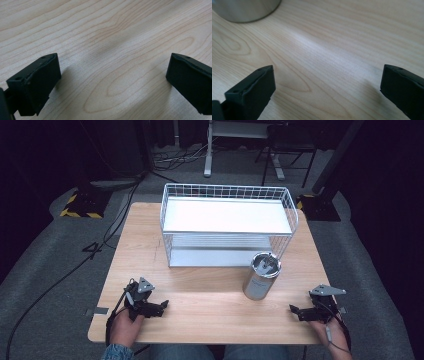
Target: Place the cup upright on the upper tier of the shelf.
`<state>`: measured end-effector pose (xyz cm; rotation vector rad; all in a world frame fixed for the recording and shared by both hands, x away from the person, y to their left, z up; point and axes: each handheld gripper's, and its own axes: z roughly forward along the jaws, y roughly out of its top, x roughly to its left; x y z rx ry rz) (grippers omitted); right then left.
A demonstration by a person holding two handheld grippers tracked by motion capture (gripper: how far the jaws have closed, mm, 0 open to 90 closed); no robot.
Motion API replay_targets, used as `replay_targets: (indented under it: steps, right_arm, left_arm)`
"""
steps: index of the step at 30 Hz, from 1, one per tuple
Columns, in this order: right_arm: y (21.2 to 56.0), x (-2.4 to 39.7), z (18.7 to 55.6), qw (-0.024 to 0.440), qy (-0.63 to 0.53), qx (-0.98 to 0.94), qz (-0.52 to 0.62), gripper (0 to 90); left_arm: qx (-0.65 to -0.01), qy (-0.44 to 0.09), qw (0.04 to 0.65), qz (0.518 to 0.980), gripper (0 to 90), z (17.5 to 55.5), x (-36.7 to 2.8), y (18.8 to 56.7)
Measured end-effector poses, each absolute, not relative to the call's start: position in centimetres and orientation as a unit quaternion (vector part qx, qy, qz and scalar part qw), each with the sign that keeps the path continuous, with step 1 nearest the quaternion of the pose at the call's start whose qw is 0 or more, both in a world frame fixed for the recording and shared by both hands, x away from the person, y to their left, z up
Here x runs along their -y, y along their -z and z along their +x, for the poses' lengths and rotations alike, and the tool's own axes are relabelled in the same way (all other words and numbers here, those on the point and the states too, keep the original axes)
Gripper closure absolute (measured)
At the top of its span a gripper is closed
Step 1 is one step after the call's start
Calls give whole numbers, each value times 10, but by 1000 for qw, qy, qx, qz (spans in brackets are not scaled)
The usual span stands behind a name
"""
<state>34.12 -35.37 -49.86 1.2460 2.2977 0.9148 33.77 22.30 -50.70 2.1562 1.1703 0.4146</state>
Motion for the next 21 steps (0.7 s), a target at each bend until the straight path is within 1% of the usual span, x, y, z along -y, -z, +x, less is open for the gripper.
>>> replay_targets:
  steps: [1,4,6,9,10,21]
  right_arm:
    - [491,354,340,186,-336,-811,441,0]
    - [482,354,339,187,-347,-806,442,0]
    - [469,352,337,197,-352,-804,436,0]
    - [461,352,335,201,-361,-802,432,0]
    - [453,351,333,203,-373,-797,430,0]
    - [427,343,325,210,-419,-784,408,0]
  left_arm:
    - [-445,-158,321,821,1,338,-223,507]
    - [-445,-158,321,821,1,338,-223,507]
    - [-445,-158,321,821,1,338,-223,507]
    - [-445,-158,321,821,2,338,-223,507]
    - [-445,-158,321,821,1,338,-223,507]
    - [-445,-158,321,821,1,338,-223,507]
